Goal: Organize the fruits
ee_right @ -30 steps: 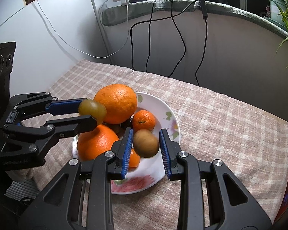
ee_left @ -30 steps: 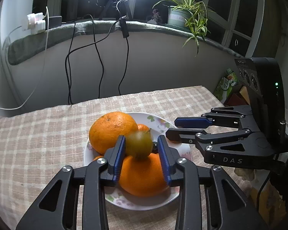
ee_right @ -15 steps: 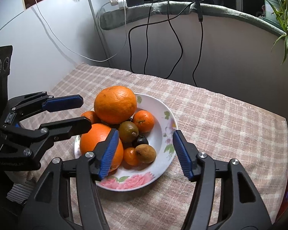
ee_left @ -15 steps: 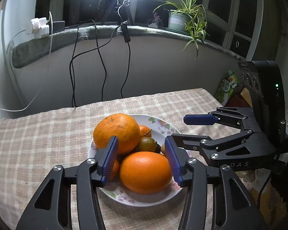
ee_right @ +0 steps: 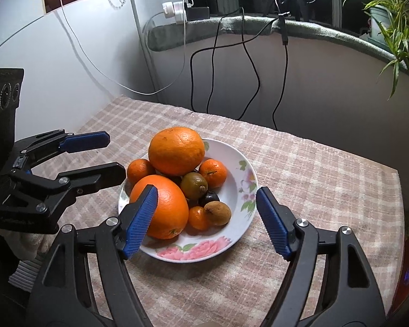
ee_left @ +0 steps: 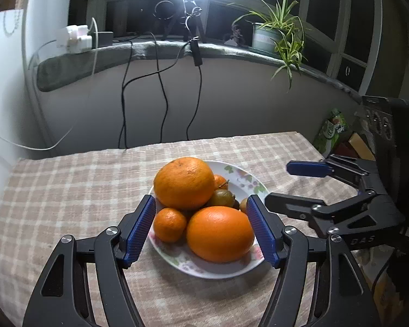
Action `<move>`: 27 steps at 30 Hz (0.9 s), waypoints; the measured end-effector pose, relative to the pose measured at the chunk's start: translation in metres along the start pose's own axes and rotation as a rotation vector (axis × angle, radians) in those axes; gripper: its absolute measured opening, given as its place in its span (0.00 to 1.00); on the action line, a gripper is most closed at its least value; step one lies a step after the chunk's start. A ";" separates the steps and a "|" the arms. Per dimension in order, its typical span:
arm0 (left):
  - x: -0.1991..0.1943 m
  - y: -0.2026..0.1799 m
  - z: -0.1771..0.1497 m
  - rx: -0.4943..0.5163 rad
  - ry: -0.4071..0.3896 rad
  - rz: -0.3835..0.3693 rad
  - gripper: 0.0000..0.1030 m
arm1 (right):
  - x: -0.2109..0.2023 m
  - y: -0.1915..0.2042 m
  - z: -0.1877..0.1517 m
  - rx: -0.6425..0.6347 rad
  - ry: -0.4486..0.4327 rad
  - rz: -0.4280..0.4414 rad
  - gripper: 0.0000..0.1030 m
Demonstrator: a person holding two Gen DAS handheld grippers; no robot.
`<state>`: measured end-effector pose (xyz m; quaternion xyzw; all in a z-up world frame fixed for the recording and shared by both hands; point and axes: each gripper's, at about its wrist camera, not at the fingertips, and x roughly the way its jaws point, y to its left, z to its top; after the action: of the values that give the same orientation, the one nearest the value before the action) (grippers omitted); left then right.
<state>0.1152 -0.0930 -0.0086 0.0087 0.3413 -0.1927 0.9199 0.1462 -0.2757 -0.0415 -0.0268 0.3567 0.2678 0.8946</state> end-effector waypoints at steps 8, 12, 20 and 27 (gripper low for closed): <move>-0.012 0.002 -0.011 -0.028 -0.024 0.045 0.70 | -0.024 0.007 -0.009 0.021 -0.086 -0.028 0.83; -0.019 0.003 -0.013 -0.039 -0.042 0.070 0.70 | -0.034 0.008 -0.015 0.047 -0.119 -0.043 0.92; -0.029 0.002 -0.013 -0.044 -0.070 0.092 0.70 | -0.049 0.010 -0.018 0.064 -0.176 -0.078 0.99; -0.031 0.000 -0.013 -0.038 -0.075 0.095 0.70 | -0.050 0.012 -0.019 0.060 -0.172 -0.088 0.99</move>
<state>0.0853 -0.0797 0.0010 0.0002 0.3094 -0.1423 0.9402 0.0987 -0.2931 -0.0217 0.0078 0.2847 0.2189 0.9332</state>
